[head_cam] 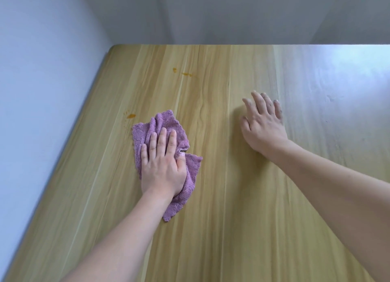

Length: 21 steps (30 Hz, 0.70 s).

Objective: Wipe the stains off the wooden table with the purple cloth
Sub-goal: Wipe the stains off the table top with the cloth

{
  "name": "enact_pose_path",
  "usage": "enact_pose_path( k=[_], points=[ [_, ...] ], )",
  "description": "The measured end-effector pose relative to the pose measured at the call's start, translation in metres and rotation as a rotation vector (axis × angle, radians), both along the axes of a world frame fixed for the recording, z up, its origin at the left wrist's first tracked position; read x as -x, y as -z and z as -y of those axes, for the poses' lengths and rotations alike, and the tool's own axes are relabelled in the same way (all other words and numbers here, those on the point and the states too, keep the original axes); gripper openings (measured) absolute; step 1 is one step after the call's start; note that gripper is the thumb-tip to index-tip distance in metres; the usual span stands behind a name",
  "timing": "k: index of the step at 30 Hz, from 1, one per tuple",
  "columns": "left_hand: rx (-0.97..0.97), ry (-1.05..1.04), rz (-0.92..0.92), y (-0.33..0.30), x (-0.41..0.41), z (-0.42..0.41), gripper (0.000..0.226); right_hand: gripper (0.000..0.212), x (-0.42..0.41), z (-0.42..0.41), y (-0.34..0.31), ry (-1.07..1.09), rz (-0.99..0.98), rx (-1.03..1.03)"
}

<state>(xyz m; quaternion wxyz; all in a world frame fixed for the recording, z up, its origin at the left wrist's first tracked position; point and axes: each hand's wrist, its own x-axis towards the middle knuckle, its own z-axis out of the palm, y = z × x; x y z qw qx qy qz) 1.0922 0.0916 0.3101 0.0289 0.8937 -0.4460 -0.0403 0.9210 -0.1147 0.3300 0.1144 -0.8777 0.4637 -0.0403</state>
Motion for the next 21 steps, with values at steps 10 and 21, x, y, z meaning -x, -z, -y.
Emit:
enact_pose_path(
  k=[10, 21],
  points=[
    [-0.065, 0.001, 0.001, -0.002, 0.001, 0.005, 0.067, 0.062, 0.002, 0.007, 0.018, -0.016, -0.091, -0.016],
    [-0.061, 0.332, -0.029, -0.006, 0.056, 0.082, 0.068, 0.064, 0.002, 0.009, 0.019, -0.016, -0.069, 0.019]
  ],
)
